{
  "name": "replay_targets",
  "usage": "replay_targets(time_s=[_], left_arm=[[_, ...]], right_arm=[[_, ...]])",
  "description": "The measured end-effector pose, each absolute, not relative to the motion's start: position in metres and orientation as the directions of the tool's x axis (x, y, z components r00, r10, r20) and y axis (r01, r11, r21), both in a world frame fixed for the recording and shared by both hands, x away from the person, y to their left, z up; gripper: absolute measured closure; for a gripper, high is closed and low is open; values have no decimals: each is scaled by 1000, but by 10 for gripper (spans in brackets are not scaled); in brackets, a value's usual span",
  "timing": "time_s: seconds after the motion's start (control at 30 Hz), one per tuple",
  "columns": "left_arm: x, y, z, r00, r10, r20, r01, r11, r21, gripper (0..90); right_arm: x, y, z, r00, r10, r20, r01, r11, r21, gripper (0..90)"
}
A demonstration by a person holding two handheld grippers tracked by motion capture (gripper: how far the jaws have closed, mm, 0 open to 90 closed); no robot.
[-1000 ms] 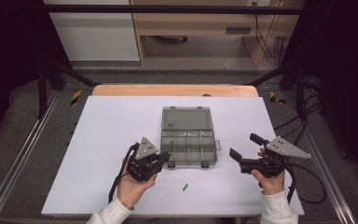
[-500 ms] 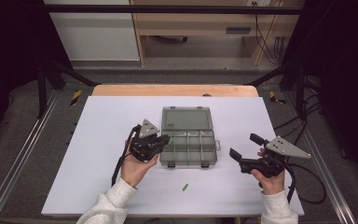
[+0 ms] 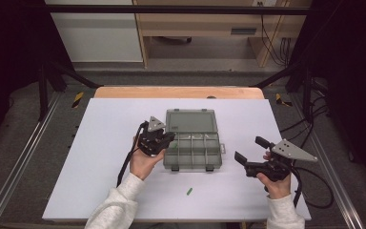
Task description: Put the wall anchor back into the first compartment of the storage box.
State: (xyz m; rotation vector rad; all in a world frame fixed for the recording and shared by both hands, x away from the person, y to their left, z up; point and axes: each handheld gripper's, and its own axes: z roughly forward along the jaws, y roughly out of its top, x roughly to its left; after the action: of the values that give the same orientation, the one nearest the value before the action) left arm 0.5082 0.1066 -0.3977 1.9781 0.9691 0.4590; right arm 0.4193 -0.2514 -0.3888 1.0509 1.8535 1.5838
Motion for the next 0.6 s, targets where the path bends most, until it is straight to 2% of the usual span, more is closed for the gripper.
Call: replay_targets(time_s=[0.6], left_arm=[[534, 95, -432, 610, 792, 11, 507, -401, 763, 842]], right_arm=[[419, -252, -388, -590, 798, 118, 237, 32, 971, 29]])
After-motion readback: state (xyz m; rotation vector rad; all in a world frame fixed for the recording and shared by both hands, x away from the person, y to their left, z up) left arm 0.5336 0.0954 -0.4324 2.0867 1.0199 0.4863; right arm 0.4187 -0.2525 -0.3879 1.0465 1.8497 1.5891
